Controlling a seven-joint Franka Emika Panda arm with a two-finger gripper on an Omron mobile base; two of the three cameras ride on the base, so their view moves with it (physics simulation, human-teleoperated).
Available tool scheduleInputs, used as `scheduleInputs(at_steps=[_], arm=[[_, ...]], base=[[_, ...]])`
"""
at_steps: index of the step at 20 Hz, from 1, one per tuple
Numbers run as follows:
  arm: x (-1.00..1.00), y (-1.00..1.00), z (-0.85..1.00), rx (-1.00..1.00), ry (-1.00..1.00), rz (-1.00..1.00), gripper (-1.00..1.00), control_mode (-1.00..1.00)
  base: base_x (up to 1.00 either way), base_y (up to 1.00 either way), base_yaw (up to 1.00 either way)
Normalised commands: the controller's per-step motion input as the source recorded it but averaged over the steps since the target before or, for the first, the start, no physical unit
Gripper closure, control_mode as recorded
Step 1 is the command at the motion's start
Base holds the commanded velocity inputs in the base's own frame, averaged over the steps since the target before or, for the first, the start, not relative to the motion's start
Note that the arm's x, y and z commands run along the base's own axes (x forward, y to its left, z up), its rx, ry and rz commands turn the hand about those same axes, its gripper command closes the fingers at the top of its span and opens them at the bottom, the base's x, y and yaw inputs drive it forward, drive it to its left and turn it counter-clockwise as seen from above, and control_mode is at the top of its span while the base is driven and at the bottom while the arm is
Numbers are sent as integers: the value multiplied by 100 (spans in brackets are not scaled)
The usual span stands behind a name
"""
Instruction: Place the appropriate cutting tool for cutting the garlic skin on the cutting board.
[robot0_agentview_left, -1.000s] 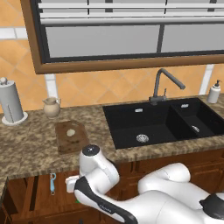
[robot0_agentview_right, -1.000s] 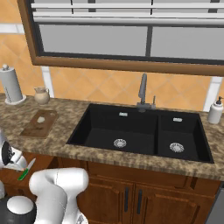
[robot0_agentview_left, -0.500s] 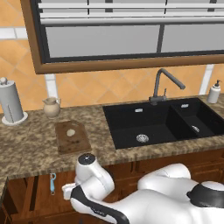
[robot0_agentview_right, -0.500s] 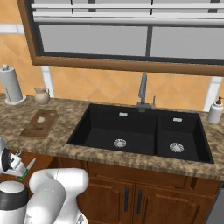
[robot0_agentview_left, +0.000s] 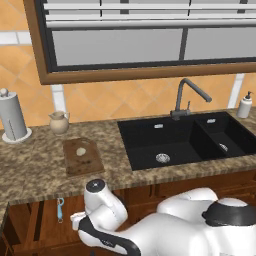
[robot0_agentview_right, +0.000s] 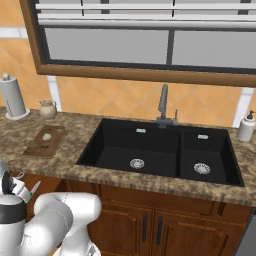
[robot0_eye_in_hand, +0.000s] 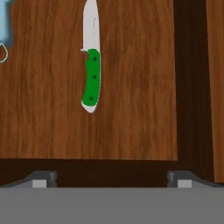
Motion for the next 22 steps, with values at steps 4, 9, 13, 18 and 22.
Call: scheduleInputs(at_steps=[4, 9, 13, 18, 22], arm=[[21, 2, -13, -1, 0, 0, -100, -100], [28, 8, -13, 0, 0, 0, -100, -100], [16, 16, -22, 0, 0, 0, -100, -100], [3, 10, -25, -1, 0, 0, -100, -100], [14, 0, -17, 0, 0, 0, -100, -100]], base=[[0, 0, 0], [0, 0, 0], [0, 0, 0], [0, 0, 0], [0, 0, 0]])
